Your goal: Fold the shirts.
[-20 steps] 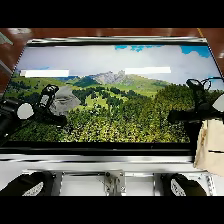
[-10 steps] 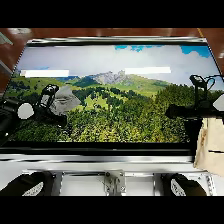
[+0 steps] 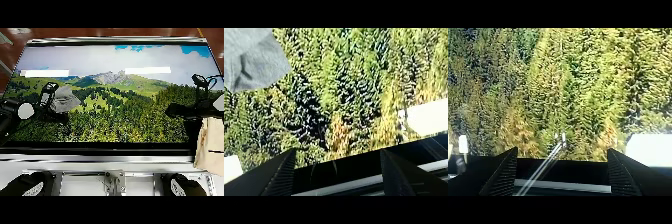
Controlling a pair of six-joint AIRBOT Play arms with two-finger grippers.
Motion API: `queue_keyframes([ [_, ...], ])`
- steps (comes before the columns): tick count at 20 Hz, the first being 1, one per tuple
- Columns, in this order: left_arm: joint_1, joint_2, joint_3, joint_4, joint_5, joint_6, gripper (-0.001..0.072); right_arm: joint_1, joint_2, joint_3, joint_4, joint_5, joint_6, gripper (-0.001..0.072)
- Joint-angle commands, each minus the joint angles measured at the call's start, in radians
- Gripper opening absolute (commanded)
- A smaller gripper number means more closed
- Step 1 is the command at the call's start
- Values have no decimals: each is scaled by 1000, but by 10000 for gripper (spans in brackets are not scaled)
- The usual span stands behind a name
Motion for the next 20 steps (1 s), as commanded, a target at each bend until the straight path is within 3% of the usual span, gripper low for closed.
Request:
queue_keyframes([
  [1,0,-1,0,90,35,-8,583,0,0,0,2,2,67,682],
  [7,35,-1,0,159,260,-9,581,0,0,0,11,4,107,682],
  [9,40,-1,0,160,307,-15,448,0,0,0,11,3,108,682],
  [11,42,-14,0,166,364,-15,443,0,0,0,11,2,108,682],
  [15,106,-124,26,174,435,-39,552,0,0,0,12,0,109,682],
  [16,150,-175,60,174,403,-83,676,0,0,0,13,0,109,682],
  [17,194,-236,103,165,345,-107,713,0,0,0,13,-1,109,682],
  [20,312,-438,250,97,180,-93,716,0,0,0,12,-1,113,682],
])
